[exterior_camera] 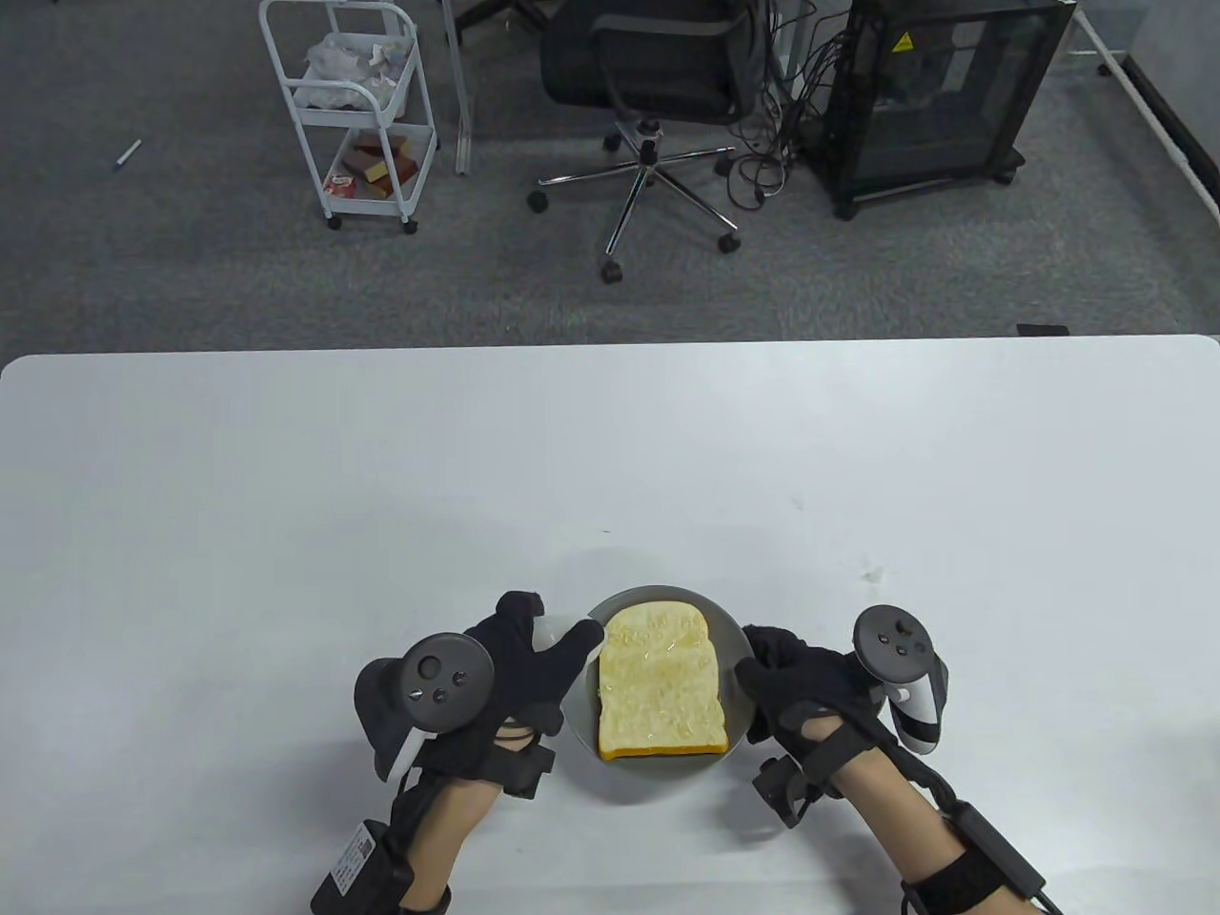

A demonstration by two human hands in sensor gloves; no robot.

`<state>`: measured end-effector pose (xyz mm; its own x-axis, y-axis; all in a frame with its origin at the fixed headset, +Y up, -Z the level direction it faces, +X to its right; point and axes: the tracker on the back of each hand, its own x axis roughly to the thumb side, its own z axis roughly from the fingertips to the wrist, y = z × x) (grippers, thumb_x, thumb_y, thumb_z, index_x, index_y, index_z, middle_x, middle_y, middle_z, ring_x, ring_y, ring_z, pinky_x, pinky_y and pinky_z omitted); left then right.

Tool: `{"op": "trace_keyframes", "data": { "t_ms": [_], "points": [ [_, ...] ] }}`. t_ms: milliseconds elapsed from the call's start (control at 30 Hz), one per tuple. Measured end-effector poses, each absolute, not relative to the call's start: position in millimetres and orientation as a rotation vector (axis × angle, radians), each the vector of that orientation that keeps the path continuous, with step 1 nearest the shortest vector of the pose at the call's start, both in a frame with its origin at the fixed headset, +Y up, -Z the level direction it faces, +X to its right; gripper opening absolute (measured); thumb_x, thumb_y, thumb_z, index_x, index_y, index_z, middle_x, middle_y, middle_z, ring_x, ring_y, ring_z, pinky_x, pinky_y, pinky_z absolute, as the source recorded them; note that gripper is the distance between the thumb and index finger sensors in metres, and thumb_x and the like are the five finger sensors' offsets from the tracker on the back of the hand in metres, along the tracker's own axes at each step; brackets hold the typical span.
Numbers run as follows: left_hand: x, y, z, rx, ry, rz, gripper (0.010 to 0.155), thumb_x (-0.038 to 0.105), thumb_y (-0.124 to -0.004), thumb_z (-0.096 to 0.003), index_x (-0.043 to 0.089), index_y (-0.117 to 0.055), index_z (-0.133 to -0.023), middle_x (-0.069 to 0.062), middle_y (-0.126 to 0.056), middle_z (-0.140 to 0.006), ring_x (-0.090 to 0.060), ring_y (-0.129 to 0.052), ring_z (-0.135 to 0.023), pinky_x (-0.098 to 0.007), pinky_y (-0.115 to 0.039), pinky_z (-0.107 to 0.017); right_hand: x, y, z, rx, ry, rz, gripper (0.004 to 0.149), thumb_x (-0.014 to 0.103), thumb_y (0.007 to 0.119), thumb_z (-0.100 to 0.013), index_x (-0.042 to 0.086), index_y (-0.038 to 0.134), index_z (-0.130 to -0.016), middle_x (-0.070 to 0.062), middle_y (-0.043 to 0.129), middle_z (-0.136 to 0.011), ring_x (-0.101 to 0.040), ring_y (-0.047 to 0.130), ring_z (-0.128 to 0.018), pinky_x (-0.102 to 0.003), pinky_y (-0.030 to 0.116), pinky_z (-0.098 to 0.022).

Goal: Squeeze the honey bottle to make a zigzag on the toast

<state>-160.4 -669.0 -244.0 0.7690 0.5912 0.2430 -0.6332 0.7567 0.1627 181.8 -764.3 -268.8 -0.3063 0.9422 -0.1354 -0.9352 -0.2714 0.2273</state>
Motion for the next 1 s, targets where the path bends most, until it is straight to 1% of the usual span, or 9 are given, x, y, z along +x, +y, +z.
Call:
{"op": "trace_keyframes", "data": {
  "t_ms": [1000],
  "points": [
    [-114,-672,-251,0.209,-0.247,0.675,0.074,0.074,-0.086,-0.0482,0.009,-0.078,-0.082,-0.011,-0.099,-0.036,-0.011,-0.094,-0.003,-0.040,-0.088,-0.015,177,-768,-269,0.044,0.331,1.867,0.056,0.022,0.081,-0.048,-0.008,0.068,-0.093,-0.020,0.099,-0.066,-0.028,0.114,-0.036,-0.032,0.100,-0.021]
  ]
}}
